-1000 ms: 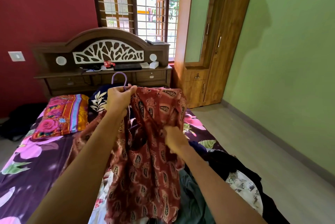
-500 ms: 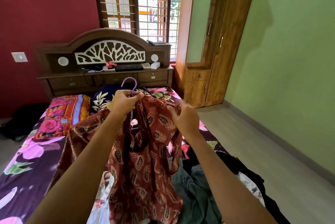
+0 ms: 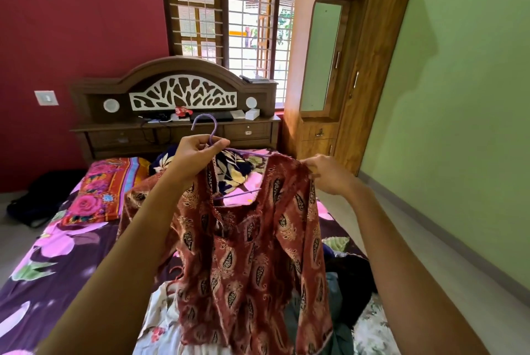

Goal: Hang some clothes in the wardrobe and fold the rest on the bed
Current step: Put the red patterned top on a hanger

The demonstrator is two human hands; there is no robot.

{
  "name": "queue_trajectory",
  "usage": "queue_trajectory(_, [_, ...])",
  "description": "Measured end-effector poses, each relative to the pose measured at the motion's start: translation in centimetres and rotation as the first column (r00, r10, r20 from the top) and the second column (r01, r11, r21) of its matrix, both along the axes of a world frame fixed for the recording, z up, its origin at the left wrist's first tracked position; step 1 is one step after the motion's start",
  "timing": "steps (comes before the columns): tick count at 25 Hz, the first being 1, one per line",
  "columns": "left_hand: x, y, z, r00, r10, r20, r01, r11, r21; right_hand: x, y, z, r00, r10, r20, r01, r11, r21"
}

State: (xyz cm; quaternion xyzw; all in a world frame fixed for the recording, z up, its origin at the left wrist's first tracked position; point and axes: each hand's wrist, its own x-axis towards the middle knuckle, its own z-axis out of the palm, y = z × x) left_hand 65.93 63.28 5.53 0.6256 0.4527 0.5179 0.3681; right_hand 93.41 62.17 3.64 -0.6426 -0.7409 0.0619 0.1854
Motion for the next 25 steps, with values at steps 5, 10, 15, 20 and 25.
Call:
queue_trajectory(5, [1.5,0.1,0.2,0.998,-0.034,-0.047,0.036,0.999,0.030,-6.1,-1.4,2.4,0.964,0.236,-0.123,-0.215,0.964,0.159])
queue_trajectory(10, [0.4,0.2,0.1,0.980,-0.075,-0.186,0.102,0.985,0.137,-7.8,-0.4,1.5,0.929,0.267,-0.258,-0.178,0.930,0.321])
queue_trajectory(15, [-4.5,2.1,-3.0,0.808,0.241,-0.537,-0.034,0.930,0.367,-4.3,1.0,2.2,0.942,0.090,-0.324,0.059,0.905,0.421])
queue_trajectory(20, [-5.4,2.8,-3.7,0.608,0.358,-0.709,-0.101,0.920,0.378,-3.5,1.1,3.6,0.971,0.031,-0.236,0.085,0.880,0.468])
queue_trajectory(25, [-3.5,3.4,-2.7,0.720,0.446,-0.532,-0.096,0.823,0.560,-2.8,0.9,5.0,0.979,0.075,-0.188,0.013,0.903,0.428])
